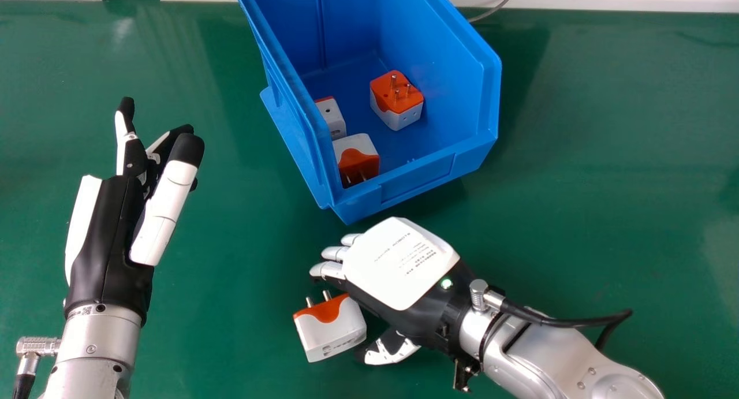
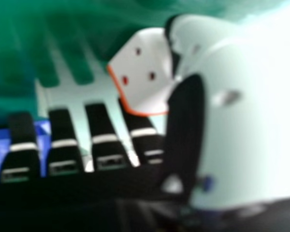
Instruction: Pick all objects and put in blue box
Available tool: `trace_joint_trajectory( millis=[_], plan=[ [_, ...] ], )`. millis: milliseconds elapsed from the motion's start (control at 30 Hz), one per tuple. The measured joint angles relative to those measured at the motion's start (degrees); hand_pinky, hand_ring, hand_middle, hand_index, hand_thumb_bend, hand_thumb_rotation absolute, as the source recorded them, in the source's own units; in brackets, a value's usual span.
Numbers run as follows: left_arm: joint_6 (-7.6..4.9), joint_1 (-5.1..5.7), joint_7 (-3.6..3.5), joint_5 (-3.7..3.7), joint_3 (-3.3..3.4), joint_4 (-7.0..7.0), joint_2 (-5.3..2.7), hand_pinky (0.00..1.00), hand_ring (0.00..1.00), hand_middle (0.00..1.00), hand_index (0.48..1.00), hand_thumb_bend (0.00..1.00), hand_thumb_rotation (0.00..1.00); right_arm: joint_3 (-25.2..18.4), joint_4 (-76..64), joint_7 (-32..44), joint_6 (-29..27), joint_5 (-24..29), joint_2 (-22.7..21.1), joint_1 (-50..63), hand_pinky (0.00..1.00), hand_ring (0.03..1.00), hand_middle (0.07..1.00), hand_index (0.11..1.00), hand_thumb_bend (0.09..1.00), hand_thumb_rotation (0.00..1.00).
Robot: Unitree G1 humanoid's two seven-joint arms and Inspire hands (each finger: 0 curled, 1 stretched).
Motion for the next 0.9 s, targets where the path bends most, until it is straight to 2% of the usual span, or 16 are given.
trace_joint_trajectory(
  millis=[167, 267, 533, 733, 767, 833, 900],
  plan=[
    [0.59, -0.02, 0.01, 0.0, -0.22, -0.45, -0.01, 0.81, 0.92, 0.89, 0.902, 0.92, 0.93, 0.02, -0.04, 0.69, 0.16, 0.07, 0.21, -0.13, 0.53, 0.627, 0.654, 0.642, 0.443, 0.09],
    [1.49, -0.02, 0.04, -0.06, -0.55, -1.22, -0.23, 0.81, 0.92, 0.89, 0.902, 0.93, 0.92, 0.08, -0.16, 2.36, 0.58, 0.1, 1.06, -0.7, 0.5, 0.575, 0.617, 0.624, 0.419, 0.21],
    [1.96, -0.03, 0.55, 0.03, -1.0, -2.12, -0.44, 0.81, 0.92, 0.89, 0.901, 0.93, 0.92, 0.64, -0.61, 3.06, 0.73, 0.1, 2.64, -1.7, 0.5, 0.583, 0.629, 0.627, 0.415, 0.32],
    [2.47, -0.03, 0.61, 0.02, -1.05, -2.2, -0.42, 0.82, 0.92, 0.89, 0.903, 0.93, 0.92, 1.2, -0.59, 2.57, 0.48, 0.1, 2.56, -1.71, 0.46, 0.525, 0.59, 0.613, 0.413, 0.33],
    [2.54, -0.04, 0.62, 0.01, -1.04, -2.22, -0.42, 0.82, 0.92, 0.89, 0.903, 0.93, 0.92, 1.21, -0.51, 2.44, 0.4, 0.09, 2.56, -1.76, 0.44, 0.491, 0.558, 0.58, 0.412, 0.33],
    [2.89, -0.06, 0.61, 0.0, -1.04, -2.33, -0.41, 0.82, 0.92, 0.89, 0.904, 0.92, 0.92, 1.21, -0.23, 1.68, 0.29, 0.05, 2.57, -1.88, 0.4, 0.441, 0.51, 0.523, 0.46, 0.23],
    [2.95, -0.06, 0.61, -0.01, -1.04, -2.35, -0.41, 0.82, 0.92, 0.89, 0.904, 0.92, 0.92, 1.21, 0.19, 1.12, 0.4, 0.02, 2.61, -2.08, 0.39, 0.432, 0.5, 0.515, 0.466, 0.21]
  ],
)
